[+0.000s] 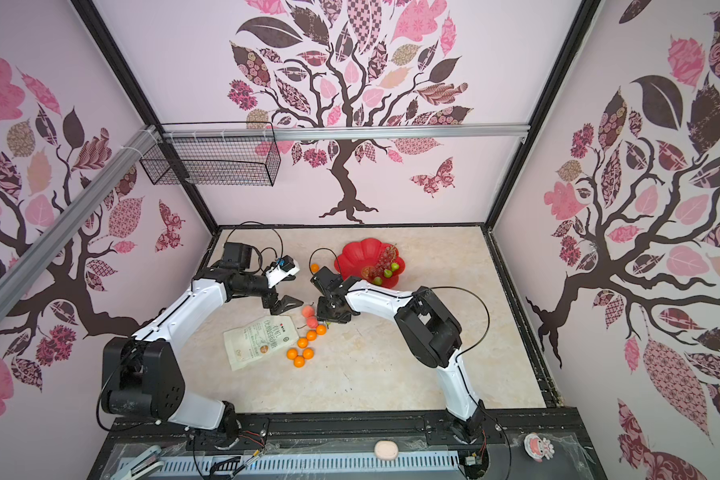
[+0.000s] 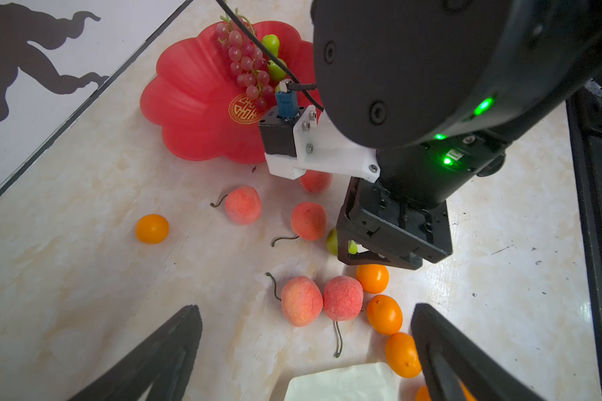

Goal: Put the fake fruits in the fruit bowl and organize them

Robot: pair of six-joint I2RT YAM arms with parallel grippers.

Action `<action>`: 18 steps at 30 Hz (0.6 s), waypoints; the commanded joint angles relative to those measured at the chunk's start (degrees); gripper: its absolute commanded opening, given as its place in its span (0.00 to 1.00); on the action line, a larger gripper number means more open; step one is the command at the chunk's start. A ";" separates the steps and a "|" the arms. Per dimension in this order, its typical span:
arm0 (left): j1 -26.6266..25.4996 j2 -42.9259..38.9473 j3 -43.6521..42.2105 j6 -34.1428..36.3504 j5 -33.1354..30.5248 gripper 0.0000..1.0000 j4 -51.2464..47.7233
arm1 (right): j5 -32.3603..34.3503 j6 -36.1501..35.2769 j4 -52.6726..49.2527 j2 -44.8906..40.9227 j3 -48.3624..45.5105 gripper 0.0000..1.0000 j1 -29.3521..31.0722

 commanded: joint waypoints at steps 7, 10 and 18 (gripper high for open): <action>0.22 0.64 -0.57 -0.27 1.21 0.98 0.26 | 1.72 -0.38 -2.12 4.59 3.36 0.50 -0.17; 0.22 0.84 -0.47 -0.43 1.30 0.98 0.39 | 1.84 -0.47 -2.34 4.99 3.28 0.50 -0.25; 0.22 1.37 -0.32 -1.32 1.16 0.98 0.95 | 2.25 -0.91 -2.33 5.77 2.93 0.48 -0.30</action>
